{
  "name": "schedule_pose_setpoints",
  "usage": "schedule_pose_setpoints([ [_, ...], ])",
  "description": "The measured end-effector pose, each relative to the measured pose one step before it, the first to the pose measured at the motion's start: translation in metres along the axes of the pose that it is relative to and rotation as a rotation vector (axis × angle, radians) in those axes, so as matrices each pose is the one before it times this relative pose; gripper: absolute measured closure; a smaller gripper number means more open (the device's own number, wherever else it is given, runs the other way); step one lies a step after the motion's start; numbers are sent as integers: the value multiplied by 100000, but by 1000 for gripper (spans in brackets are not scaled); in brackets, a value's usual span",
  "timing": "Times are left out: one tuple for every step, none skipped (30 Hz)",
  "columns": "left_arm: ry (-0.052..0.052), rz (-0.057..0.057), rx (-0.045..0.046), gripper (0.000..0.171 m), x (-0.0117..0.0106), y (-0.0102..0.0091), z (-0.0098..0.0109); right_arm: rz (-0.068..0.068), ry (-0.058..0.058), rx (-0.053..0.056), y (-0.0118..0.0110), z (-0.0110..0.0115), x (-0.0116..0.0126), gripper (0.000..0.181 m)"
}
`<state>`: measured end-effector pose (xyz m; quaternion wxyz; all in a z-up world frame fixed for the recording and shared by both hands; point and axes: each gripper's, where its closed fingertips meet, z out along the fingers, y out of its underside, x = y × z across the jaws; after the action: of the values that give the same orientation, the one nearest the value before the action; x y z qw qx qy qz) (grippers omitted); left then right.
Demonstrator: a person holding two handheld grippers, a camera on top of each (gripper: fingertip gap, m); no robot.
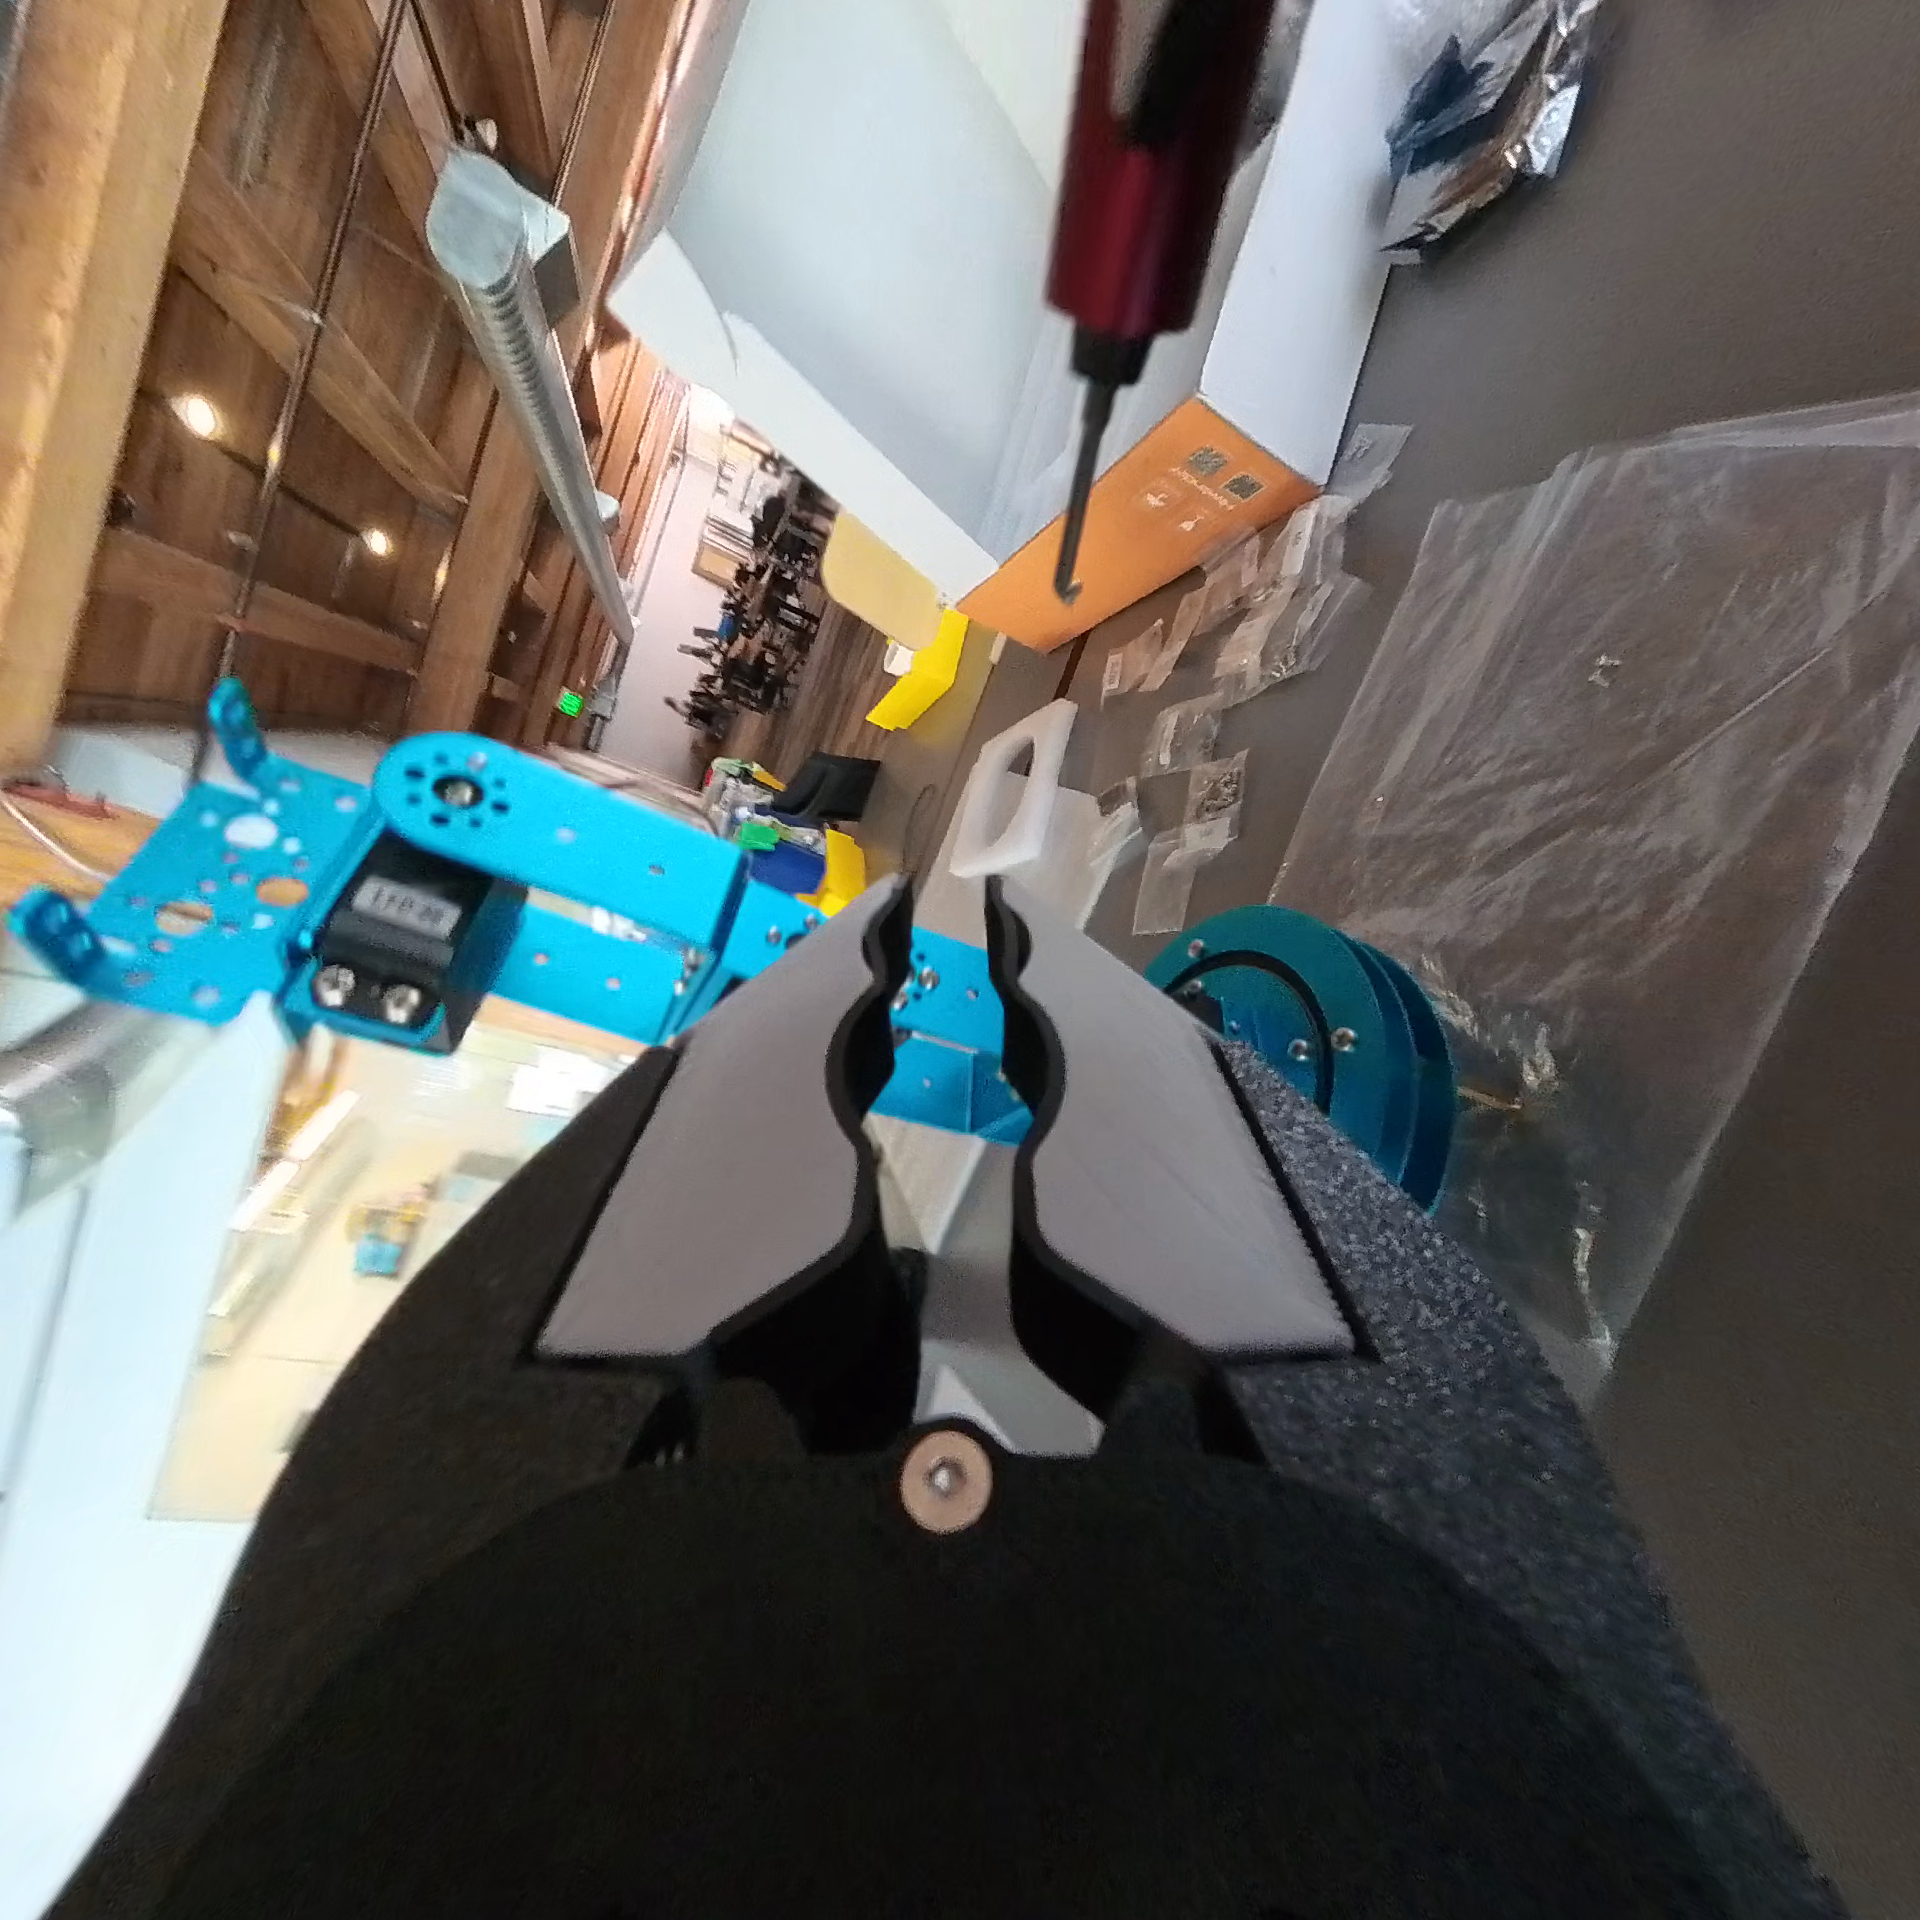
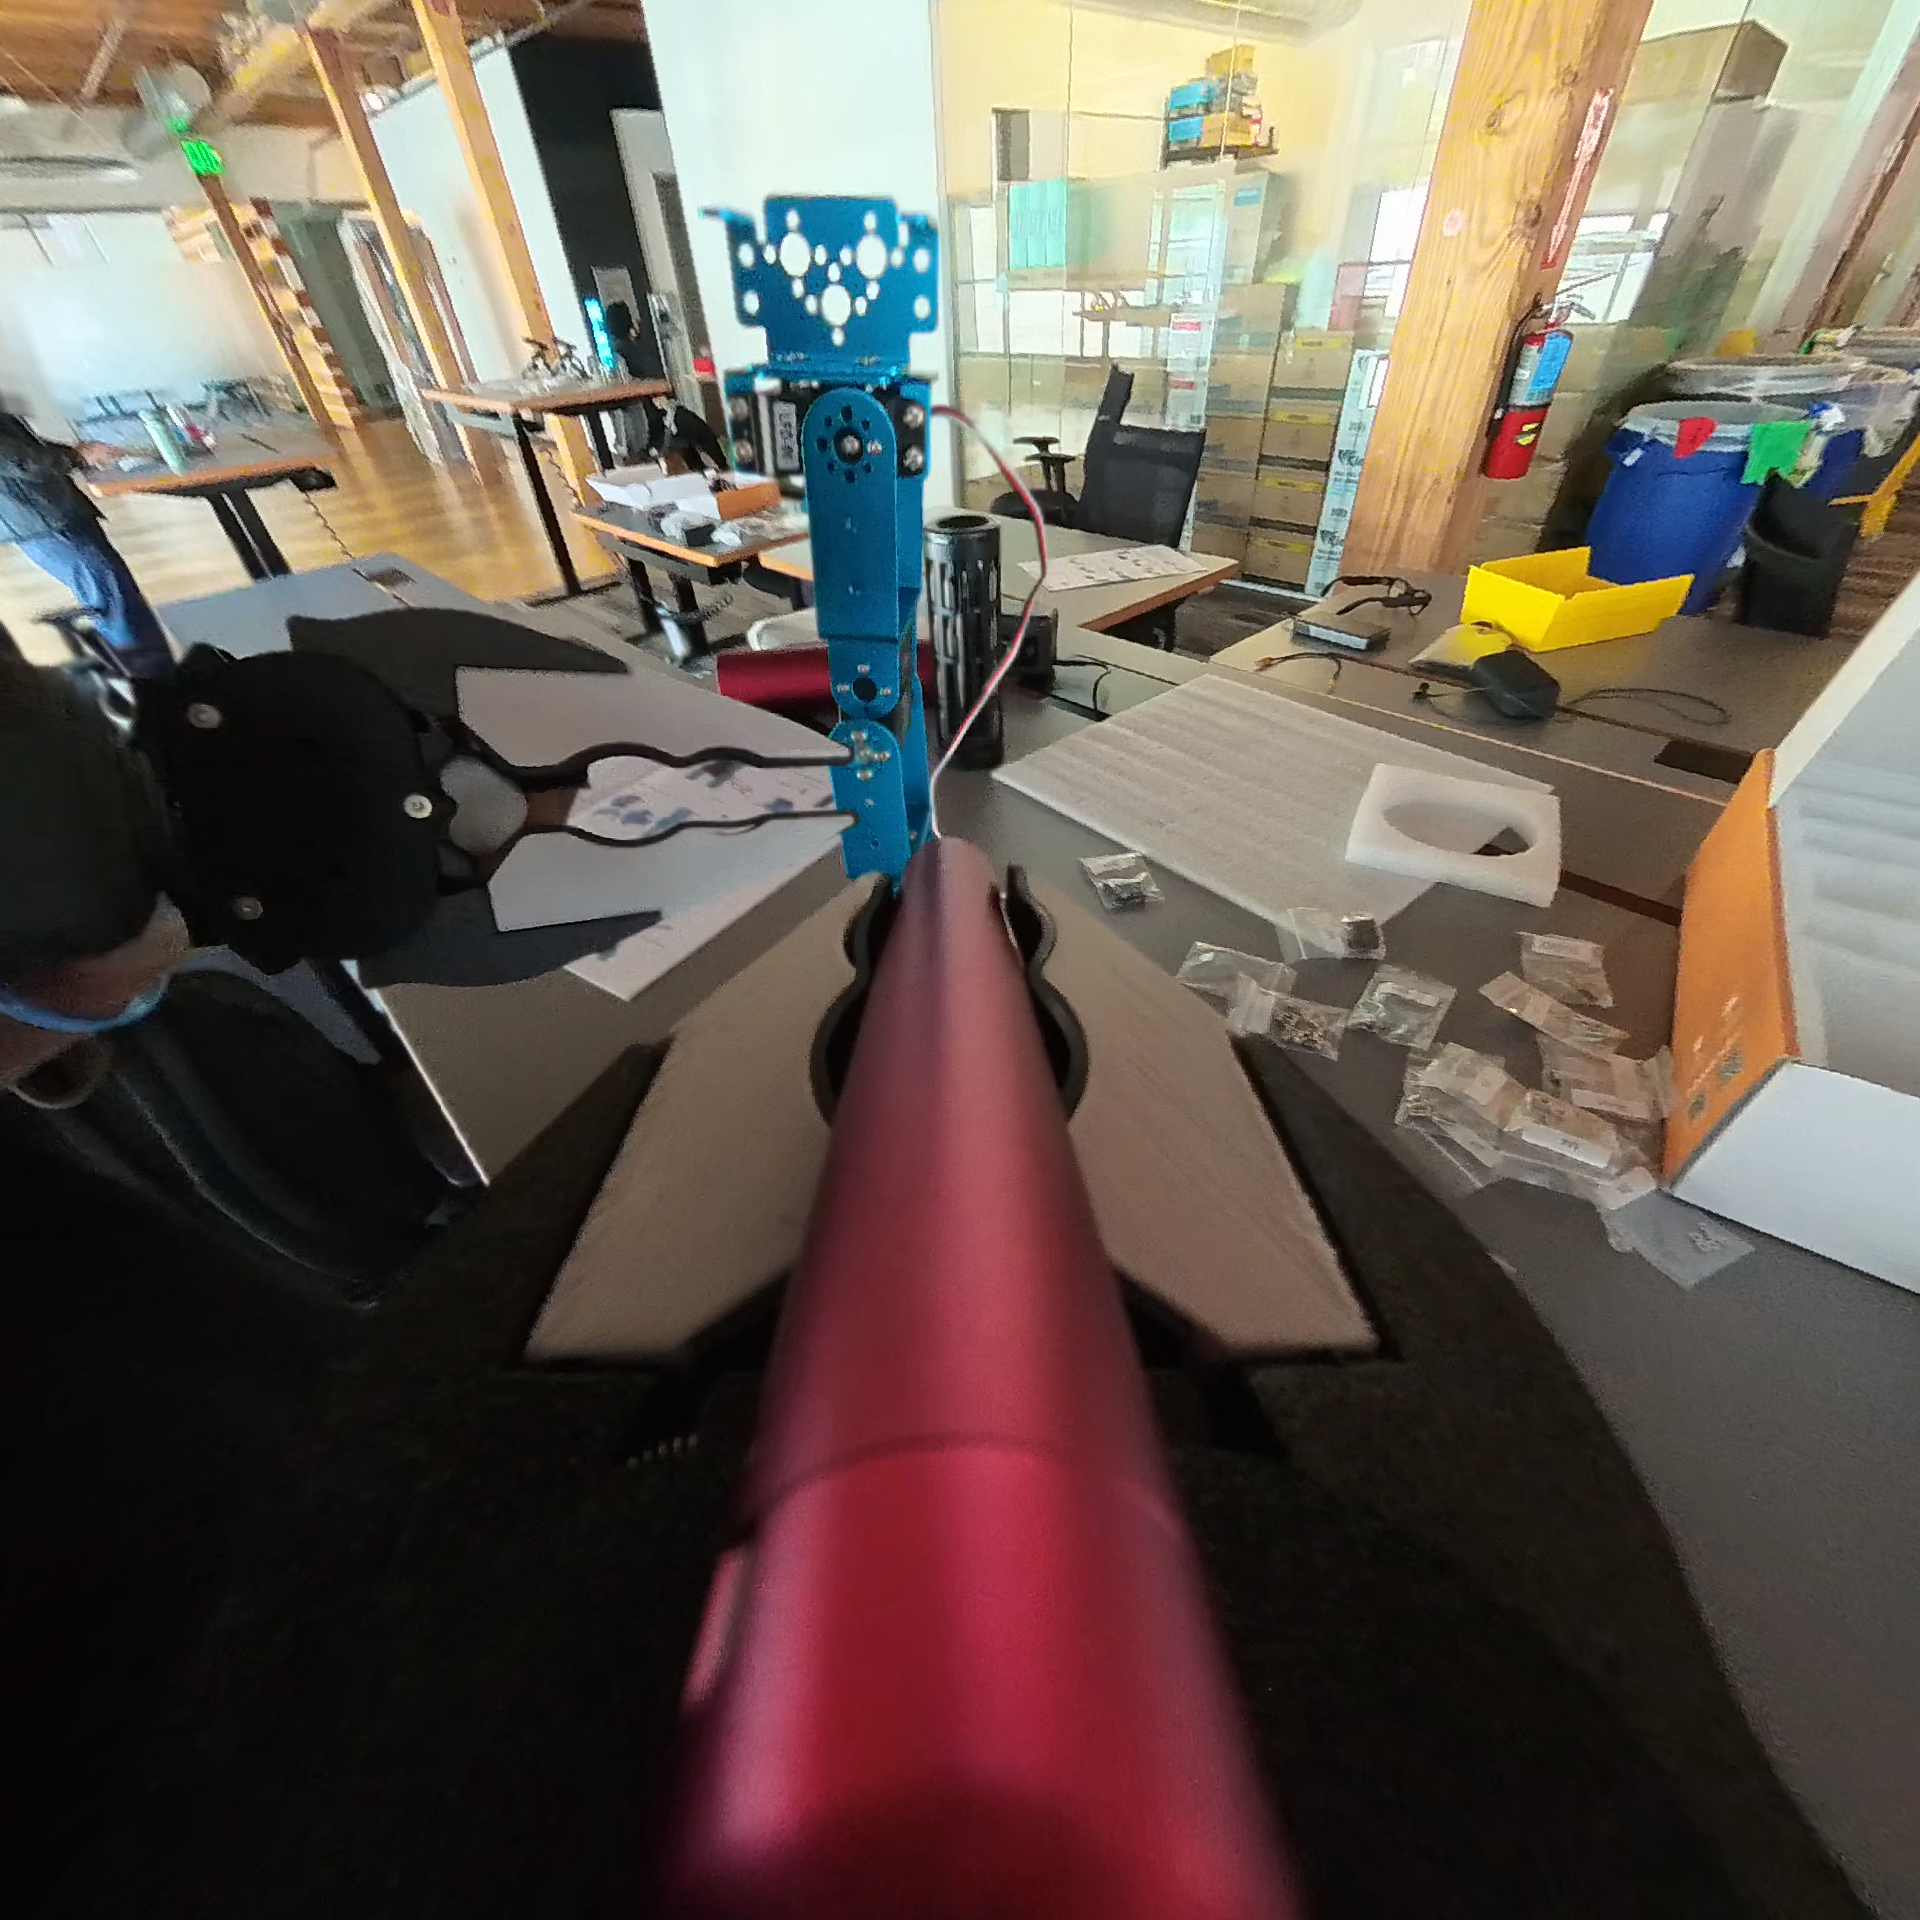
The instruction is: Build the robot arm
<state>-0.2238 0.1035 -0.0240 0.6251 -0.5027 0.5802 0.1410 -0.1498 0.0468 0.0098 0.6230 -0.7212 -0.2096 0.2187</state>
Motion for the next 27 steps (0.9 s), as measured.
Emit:
schedule_pose_setpoints([
  [2504,-6108,219,159,-68,236,-229,1864,-1233,945,-252,69,-25,159],
  [4116,-9290,1303,159,98,33,-225,1657,-1220,1588,-407,65,-80,159],
  [4940,-11964,2896,159,187,-211,-205,1443,-1295,2100,-493,72,-163,160],
  [5297,-13069,3581,158,221,-410,-166,1790,-1708,2057,-494,106,-246,159],
  [5421,-13001,3823,157,271,-610,-123,1710,-1641,2018,-481,147,-254,159],
  [5954,-12474,4884,155,409,-870,-146,1417,-1459,1748,-421,186,-242,159],
  [5442,-11157,5574,155,398,-986,-171,1415,-1383,1075,-275,177,-235,159],
  [4020,-9773,5029,154,235,-882,-135,930,-1073,1156,-255,144,-215,159],
  [3474,-10010,4880,154,100,-839,-129,454,-1120,1193,-225,85,-264,159],
  [3009,-9724,4624,155,23,-755,-140,313,-531,900,-177,44,-205,159],
  [3631,-9697,4130,157,100,-637,-118,-75,-297,973,-157,24,-204,160],
  [4376,-9622,3777,158,176,-545,-111,-197,-908,1096,-165,-3,-284,159],
  [3755,-7656,2815,158,177,-337,-74,-52,-703,1463,-223,-25,-257,160],
  [4616,-6934,1772,158,319,-120,-40,-140,-497,1456,-224,-16,-217,159],
  [3872,-6035,1080,157,233,2,2,36,-1018,903,-159,19,-264,160],
  [4087,-5089,1197,158,325,7,-9,416,-1645,836,-148,44,-322,159],
  [4325,-5455,1564,158,359,-91,-18,607,-1326,470,-90,55,-254,159],
  [2810,-4611,2425,158,168,-220,-74,399,-1210,692,-127,37,-261,159],
  [2469,-3826,2666,159,154,-282,-118,292,-674,643,-134,16,-174,159],
  [2081,-2838,1830,160,122,-217,-131,-29,-49,-250,1,18,-69,159],
  [1170,-1445,1193,161,67,-152,-114,-213,-115,-607,71,17,-47,158],
  [682,-447,783,163,49,-106,-102,-172,-266,-203,45,-1,-50,158],
  [651,-292,616,165,71,-99,-63,155,-456,-45,40,-16,-46,158],
  [740,-678,477,166,86,-91,-49,841,-1092,-139,54,16,-111,159],
  [872,-540,655,167,87,-119,-26,1566,-1405,198,8,13,-139,159],
  [887,-25,-130,167,109,10,3,1458,-277,676,-51,-35,33,159],
  [-61,383,-321,167,18,31,-1,1305,-330,327,-1,-11,47,159],
])
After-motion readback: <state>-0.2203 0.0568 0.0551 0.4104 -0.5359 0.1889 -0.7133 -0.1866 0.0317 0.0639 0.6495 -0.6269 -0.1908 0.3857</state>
